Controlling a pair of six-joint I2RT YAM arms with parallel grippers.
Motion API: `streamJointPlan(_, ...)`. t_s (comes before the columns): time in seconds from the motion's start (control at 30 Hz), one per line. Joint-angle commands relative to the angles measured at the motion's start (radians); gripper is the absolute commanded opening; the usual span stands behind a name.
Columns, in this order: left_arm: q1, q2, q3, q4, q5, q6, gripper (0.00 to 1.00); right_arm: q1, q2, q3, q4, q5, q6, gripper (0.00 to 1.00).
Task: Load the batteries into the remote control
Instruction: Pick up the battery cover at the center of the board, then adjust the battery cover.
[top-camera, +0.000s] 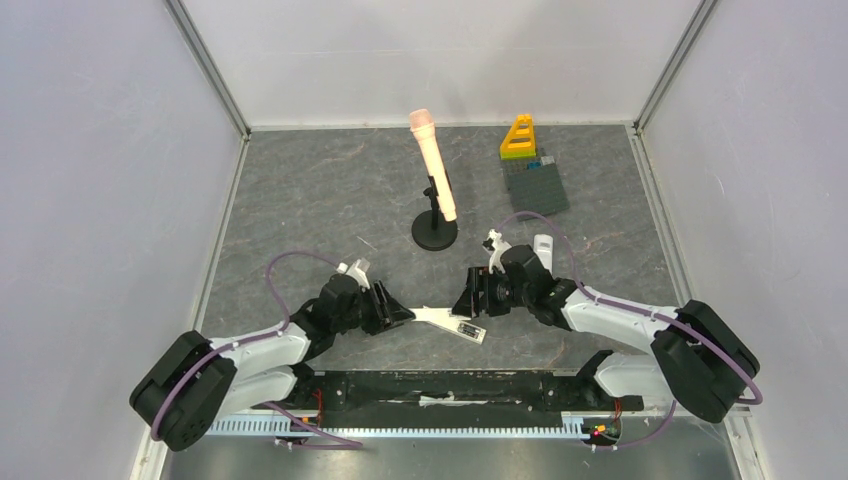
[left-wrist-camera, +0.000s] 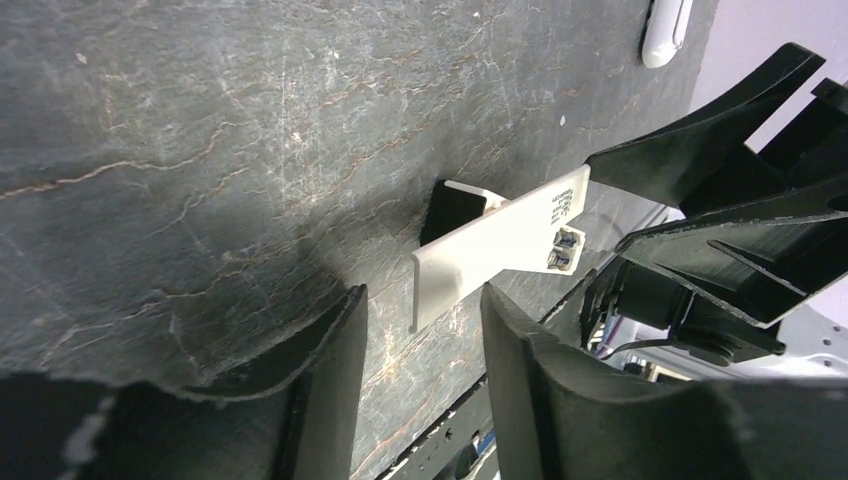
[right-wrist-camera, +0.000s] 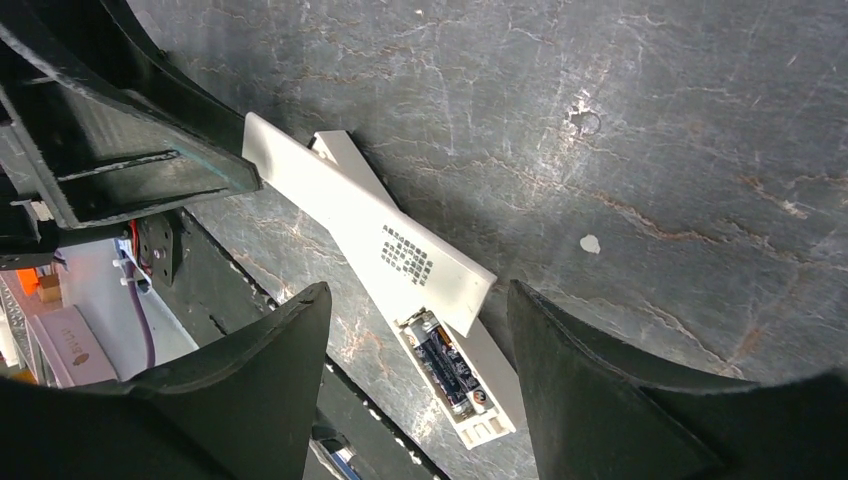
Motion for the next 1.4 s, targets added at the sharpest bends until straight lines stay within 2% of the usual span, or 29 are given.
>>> streamJointPlan(0.0,-0.004,0.031,-0.021,0.154,-0.010,-0.066,0.47,-0.006,-0.022,-0.007,0.050,0.014,0.013,0.67)
streamJointPlan(0.2,-0.004,0.061,-0.023,0.193,-0.015,-0.068,0.26,-0.011,-0.031,-0.017,0.052,0.016,0.016,0.68)
streamJointPlan(0.37,-0.002,0.047,-0.021,0.179,-0.016,-0.052,0.02,-0.016,-0.045,-0.017,0.048,0.014,0.017,0.67)
streamJointPlan(0.7,-0.001,-0.112,0.110,0.019,0.079,0.124,0.02,-0.036,-0.147,0.099,-0.098,0.014,-0.081,0.71)
streamJointPlan(0.8,-0.001,-0.107,0.171,0.011,0.112,0.167,0.02,-0.041,-0.172,0.156,-0.159,0.026,-0.157,0.73)
streamJointPlan(0.9,-0.002,-0.070,0.252,-0.007,0.217,0.236,0.02,-0.043,-0.185,0.212,-0.223,0.013,-0.246,0.74)
streamJointPlan(1.0,-0.004,-0.025,0.386,-0.165,0.391,0.400,0.02,-0.043,-0.209,0.261,-0.266,-0.078,-0.357,0.77)
streamJointPlan(1.07,-0.003,0.002,0.458,-0.272,0.456,0.487,0.02,-0.042,-0.225,0.284,-0.285,-0.186,-0.442,0.77)
streamJointPlan(1.13,-0.004,0.015,0.502,-0.283,0.523,0.513,0.02,-0.043,-0.230,0.315,-0.328,-0.276,-0.516,0.77)
streamJointPlan(1.23,-0.010,0.008,0.578,-0.355,0.595,0.600,0.02,-0.042,-0.238,0.344,-0.384,-0.358,-0.618,0.77)
streamJointPlan(1.37,-0.013,0.010,0.701,-0.587,0.622,0.796,0.02,-0.043,-0.242,0.351,-0.409,-0.458,-0.662,0.75)
